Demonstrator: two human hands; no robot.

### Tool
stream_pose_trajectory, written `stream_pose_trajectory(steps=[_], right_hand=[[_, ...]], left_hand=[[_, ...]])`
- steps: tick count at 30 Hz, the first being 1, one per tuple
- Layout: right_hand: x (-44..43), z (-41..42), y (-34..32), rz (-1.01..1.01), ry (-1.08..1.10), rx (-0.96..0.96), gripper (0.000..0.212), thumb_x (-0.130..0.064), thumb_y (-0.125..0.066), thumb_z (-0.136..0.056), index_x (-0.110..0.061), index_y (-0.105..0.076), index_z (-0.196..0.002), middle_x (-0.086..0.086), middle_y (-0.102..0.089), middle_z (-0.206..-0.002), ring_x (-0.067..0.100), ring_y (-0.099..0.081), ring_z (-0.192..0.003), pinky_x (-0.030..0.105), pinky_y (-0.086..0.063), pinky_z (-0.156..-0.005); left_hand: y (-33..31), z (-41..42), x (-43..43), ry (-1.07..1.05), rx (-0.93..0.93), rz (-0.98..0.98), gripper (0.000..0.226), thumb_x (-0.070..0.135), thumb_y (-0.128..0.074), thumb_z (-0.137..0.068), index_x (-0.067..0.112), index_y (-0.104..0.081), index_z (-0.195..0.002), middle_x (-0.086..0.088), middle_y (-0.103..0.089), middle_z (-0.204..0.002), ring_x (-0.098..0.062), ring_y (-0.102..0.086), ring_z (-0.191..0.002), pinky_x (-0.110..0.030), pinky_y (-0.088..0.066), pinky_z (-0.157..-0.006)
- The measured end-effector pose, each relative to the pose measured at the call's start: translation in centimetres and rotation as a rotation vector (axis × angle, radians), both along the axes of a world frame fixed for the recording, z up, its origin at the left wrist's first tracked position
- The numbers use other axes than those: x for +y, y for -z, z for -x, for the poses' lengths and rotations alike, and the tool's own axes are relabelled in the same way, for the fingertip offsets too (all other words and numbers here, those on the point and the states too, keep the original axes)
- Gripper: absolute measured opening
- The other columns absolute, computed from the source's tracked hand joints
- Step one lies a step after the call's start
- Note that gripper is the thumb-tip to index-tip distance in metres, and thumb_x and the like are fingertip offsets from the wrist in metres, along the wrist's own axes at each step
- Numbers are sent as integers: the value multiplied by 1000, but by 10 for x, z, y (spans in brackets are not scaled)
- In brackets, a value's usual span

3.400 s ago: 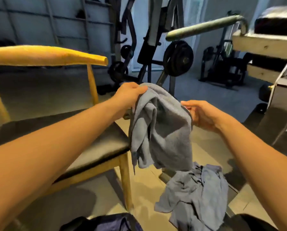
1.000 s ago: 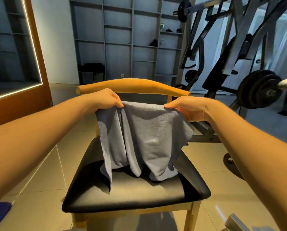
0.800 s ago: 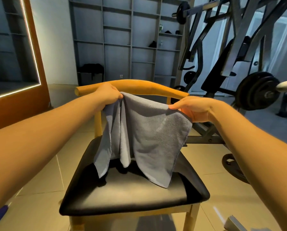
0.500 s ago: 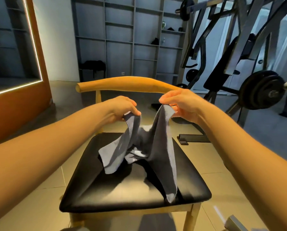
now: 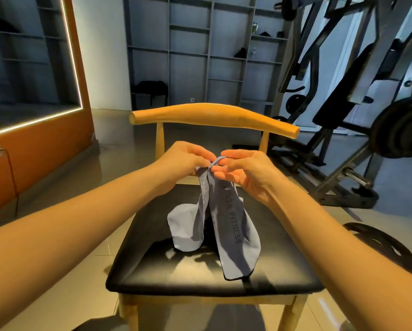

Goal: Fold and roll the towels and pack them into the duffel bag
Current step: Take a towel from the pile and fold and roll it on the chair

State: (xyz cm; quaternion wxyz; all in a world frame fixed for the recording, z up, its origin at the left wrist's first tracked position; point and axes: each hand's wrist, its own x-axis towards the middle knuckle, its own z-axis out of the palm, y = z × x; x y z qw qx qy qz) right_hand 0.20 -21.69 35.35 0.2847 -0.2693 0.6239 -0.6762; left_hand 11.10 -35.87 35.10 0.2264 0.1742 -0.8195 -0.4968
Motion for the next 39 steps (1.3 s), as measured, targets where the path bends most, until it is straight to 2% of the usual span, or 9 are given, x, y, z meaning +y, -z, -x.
stream_pose_trajectory(steps=[4, 8, 11, 15, 20, 24, 29, 34, 39], right_hand=[[-7, 0, 6, -132, 67, 357, 33, -2, -80, -82, -8, -70, -113, 13, -72, -104, 26, -75, -88, 35, -64, -73], [-9, -2, 9, -255, 76, 786, 16, -25, -79, -87, -14, -69, -92, 4, -70, -82, 18, -70, -71, 22, -57, -58], [-6, 0, 5, -325, 60, 914, 20, -34, -76, -90, -19, -66, -80, -4, -65, -76, 11, -62, -72, 18, -44, -59], [-2, 4, -4, -308, -1, 816, 20, -32, -74, -91, -17, -67, -80, -2, -68, -77, 9, -63, -69, 19, -45, -59], [2, 7, -8, -325, -42, 836, 8, -23, -71, -94, -16, -73, -90, -2, -70, -79, 1, -62, -60, 7, -40, -48], [5, 2, -12, -285, -67, 765, 13, -30, -74, -91, -17, -74, -88, -2, -72, -78, 4, -64, -63, 12, -42, -50], [10, 0, -13, -230, -55, 625, 18, -34, -74, -90, -16, -74, -85, 1, -72, -81, 13, -61, -70, 22, -43, -53], [10, 0, -8, -228, 28, 658, 19, -34, -76, -89, -16, -69, -91, 5, -69, -82, 12, -61, -68, 18, -42, -49], [9, -2, -9, -268, 11, 802, 16, -34, -69, -94, -21, -71, -104, -1, -69, -88, 9, -61, -71, 14, -43, -52]], left_hand=[[6, -1, -1, 3, 13, 15, 12, 19, -71, -95, 18, -79, -102, 0, -74, -104, -19, -66, -104, -31, -57, -86], [1, -7, -3, 41, -20, -67, 22, 1, -62, -97, 14, -78, -102, -5, -74, -103, -22, -69, -102, -30, -60, -85], [-2, -10, -4, 77, -61, -115, 31, -9, -58, -94, 15, -73, -106, -9, -74, -107, -23, -70, -105, -36, -59, -92], [-2, -12, -6, 38, -34, -95, 30, -3, -68, -90, 20, -70, -109, -6, -75, -106, -22, -72, -101, -36, -60, -89], [-5, -13, -6, -61, 19, -51, 25, 7, -78, -86, 18, -69, -106, -10, -73, -103, -22, -74, -88, -26, -62, -68], [-9, -13, 0, -84, 56, -50, 24, 13, -83, -83, 13, -69, -102, -12, -74, -96, -22, -76, -80, -30, -63, -69], [-13, -10, 8, -21, 72, -114, 20, 14, -81, -85, 12, -71, -102, -11, -70, -104, -25, -74, -93, -37, -63, -81], [-17, -13, 15, 41, 58, -136, 21, 12, -79, -87, 10, -71, -106, -10, -73, -99, -20, -76, -86, -25, -60, -70], [-22, -15, 17, 36, 80, -88, 21, 10, -80, -85, 7, -72, -104, -14, -73, -98, -24, -76, -84, -30, -62, -70]])
